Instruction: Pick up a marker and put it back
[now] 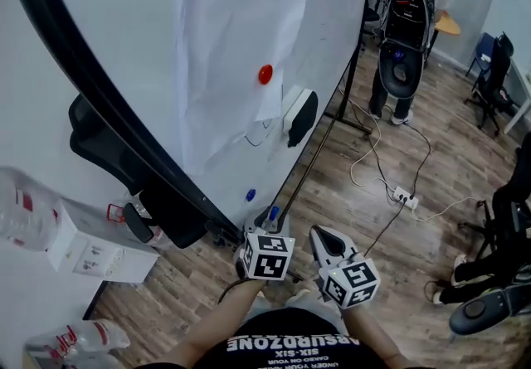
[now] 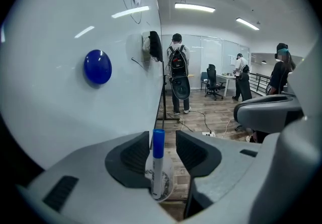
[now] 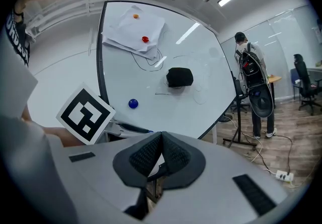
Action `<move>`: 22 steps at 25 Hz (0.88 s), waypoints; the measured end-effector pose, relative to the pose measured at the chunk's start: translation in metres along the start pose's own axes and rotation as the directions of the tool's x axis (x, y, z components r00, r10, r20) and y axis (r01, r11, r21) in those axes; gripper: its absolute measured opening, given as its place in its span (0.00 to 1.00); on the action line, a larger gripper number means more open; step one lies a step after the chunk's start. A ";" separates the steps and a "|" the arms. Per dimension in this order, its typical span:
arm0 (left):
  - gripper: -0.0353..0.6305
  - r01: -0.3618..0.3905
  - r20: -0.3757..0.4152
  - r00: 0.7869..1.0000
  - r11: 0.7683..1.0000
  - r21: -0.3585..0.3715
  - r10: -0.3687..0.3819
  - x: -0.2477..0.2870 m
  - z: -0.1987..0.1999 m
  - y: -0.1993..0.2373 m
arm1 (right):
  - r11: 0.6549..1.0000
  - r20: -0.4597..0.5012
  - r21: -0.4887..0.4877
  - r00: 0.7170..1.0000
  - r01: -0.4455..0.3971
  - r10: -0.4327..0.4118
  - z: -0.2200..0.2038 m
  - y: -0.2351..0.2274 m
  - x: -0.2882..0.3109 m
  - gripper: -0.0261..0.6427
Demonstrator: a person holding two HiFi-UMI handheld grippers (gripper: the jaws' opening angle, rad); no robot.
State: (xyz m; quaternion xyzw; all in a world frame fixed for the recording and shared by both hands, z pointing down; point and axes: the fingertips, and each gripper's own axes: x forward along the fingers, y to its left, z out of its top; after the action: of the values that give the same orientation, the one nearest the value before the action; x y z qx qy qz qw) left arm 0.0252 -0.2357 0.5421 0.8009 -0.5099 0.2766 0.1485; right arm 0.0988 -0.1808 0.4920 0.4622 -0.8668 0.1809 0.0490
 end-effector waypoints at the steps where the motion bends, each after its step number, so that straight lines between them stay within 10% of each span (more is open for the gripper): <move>1: 0.30 -0.003 -0.003 1.000 1.000 0.004 0.003 0.000 0.000 0.001 | 1.000 0.001 0.001 1.000 0.000 0.000 0.000 0.000 0.000 0.03; 22: 0.15 -0.022 0.007 1.000 0.998 0.054 0.022 -0.002 0.000 0.007 | 1.000 -0.003 0.007 1.000 0.022 -0.022 -0.001 -0.003 0.000 0.03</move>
State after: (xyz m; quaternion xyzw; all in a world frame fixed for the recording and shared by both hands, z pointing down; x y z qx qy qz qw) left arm 0.0189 -0.2375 0.5404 0.7998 -0.5116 0.2892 0.1222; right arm 0.1010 -0.1816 0.4939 0.4714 -0.8610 0.1841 0.0506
